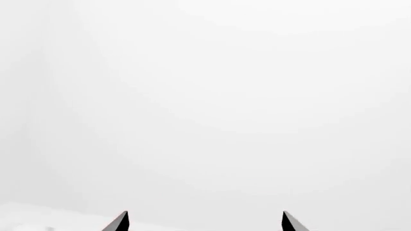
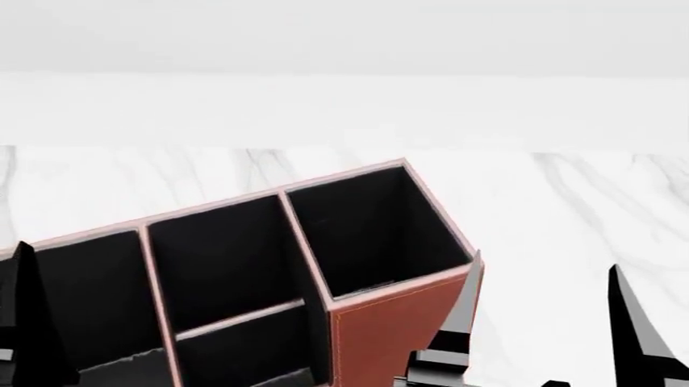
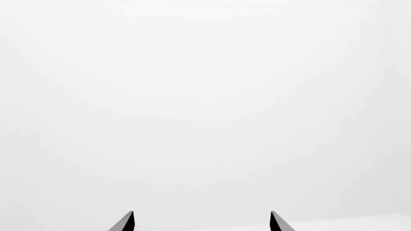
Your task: Pick up the book and place it in the front compartment of the caddy.
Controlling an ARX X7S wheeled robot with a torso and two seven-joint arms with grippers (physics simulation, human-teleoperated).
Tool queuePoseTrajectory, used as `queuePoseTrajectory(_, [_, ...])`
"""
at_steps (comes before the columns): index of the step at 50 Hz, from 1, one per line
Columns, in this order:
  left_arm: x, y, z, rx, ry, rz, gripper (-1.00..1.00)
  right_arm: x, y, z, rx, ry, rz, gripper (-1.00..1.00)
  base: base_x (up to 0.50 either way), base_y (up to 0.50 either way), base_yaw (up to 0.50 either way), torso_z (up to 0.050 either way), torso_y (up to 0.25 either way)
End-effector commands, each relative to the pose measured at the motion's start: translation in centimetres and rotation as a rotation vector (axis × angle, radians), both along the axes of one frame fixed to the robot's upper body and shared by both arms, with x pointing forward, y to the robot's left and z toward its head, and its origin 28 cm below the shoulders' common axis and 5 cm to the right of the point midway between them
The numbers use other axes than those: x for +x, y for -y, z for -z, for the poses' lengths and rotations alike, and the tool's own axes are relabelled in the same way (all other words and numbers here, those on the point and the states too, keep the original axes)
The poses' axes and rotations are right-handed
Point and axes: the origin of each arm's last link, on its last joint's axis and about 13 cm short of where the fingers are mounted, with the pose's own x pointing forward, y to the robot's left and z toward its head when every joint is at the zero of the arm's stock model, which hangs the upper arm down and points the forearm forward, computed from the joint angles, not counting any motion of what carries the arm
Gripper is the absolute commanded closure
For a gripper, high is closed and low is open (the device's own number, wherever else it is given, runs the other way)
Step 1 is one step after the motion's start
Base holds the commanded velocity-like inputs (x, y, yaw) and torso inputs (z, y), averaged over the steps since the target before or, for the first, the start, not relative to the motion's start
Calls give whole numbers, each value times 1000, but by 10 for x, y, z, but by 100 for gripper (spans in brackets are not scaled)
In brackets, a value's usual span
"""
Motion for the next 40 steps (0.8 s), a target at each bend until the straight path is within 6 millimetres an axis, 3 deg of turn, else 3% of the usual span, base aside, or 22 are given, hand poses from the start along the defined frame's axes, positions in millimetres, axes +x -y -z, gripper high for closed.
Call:
queuePoseTrajectory(1, [-1,1,0,0,0,9,-100,1,-1,1,0,-5,-3,-100,0,0,0,49,0])
queuePoseTrajectory(5, [-1,3,-3,-17,-2,29,-100,1,-3,3,-3,-12,-9,-100,0,0,0,49,0])
queuePoseTrajectory(9, [-1,1,-16,-129,-32,56,-100,1,-4,2,-6,-10,-15,-100,0,0,0,24,0])
queuePoseTrajectory(12, [0,0,-27,-104,-16,81,-100,1,-4,2,-2,-11,-16,-100,0,0,0,0,0])
queuePoseTrajectory(14, [1,-1,-36,-137,-11,195,-100,1,-3,3,-2,-11,-17,-100,0,0,0,0,0])
queuePoseTrajectory(19, [6,-2,-39,-33,-27,336,-100,1,-2,2,3,-12,-16,-100,0,0,0,0,0])
queuePoseTrajectory(20, [6,-1,-40,-96,75,411,-100,2,-2,3,0,-16,-8,-100,0,0,0,0,0])
queuePoseTrajectory(27, [13,-10,-49,76,73,454,-100,2,-3,4,-4,-19,-12,-100,0,0,0,0,0])
queuePoseTrajectory(29, [13,-11,-51,93,6,584,-100,2,-2,4,-4,-20,-11,-100,0,0,0,0,0])
queuePoseTrajectory(35, [18,-12,-51,231,-34,664,-100,2,-2,5,-5,-22,-12,-100,0,0,0,0,0])
queuePoseTrajectory(38, [18,-11,-42,393,-78,793,-100,2,-2,4,-4,-20,-15,-100,0,0,0,0,0])
queuePoseTrajectory(40, [19,-12,-44,365,-91,809,-100,2,-3,4,-4,-20,-16,-100,0,0,0,0,0])
